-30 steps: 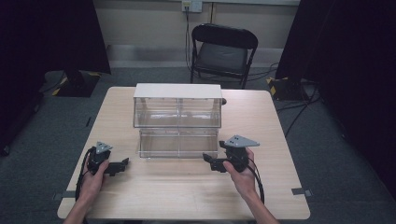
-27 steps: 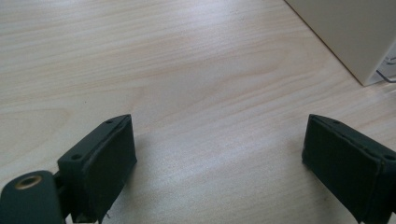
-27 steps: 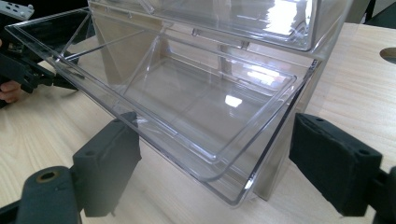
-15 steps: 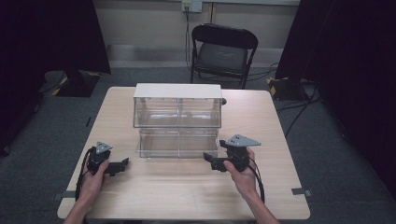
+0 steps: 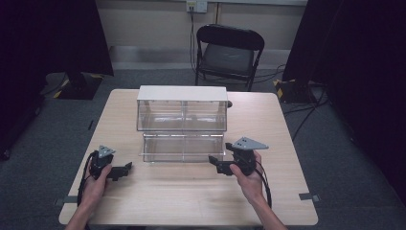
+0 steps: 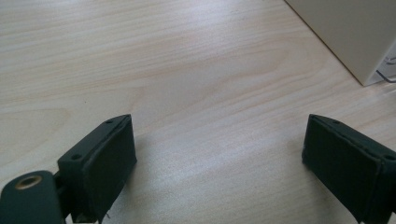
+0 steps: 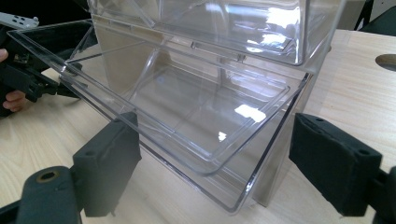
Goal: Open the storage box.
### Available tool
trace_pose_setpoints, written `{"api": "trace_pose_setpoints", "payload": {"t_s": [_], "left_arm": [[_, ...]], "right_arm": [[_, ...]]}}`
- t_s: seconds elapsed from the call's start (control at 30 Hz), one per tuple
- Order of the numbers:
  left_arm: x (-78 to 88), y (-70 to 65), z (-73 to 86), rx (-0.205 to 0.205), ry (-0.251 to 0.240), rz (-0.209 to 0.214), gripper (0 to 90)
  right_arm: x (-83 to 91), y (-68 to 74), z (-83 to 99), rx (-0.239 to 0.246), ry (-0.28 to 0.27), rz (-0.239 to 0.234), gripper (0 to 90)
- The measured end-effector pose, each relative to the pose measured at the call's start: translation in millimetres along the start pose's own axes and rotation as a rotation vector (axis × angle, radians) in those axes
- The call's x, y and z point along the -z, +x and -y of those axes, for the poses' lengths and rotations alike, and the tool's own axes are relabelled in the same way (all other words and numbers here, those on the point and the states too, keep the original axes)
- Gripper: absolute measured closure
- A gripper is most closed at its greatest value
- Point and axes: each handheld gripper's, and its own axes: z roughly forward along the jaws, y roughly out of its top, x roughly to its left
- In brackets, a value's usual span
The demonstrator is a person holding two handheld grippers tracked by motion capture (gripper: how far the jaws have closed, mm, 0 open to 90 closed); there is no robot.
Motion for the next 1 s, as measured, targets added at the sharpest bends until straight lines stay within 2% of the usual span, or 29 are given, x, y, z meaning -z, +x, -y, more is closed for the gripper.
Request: {"api": "trace_pose_setpoints", "payload": {"t_s": [0.63, 0.83, 1.0], "left_arm": [[0.0, 0.0, 0.0, 0.000, 0.000, 0.000, 9.2], [0.0, 0.0, 0.0, 0.000, 0.000, 0.000, 9.2], [0.0, 0.0, 0.0, 0.000, 0.000, 0.000, 9.2]], "right_arm": [[2.8, -1.2, -12.0, -0.040, -0.057, 0.011, 16.4], [1.5, -2.2, -17.8, -0.057, -0.067, 0.038, 16.6], [0.7, -4.1, -24.8, -0.064, -0.085, 0.041, 16.7]]}}
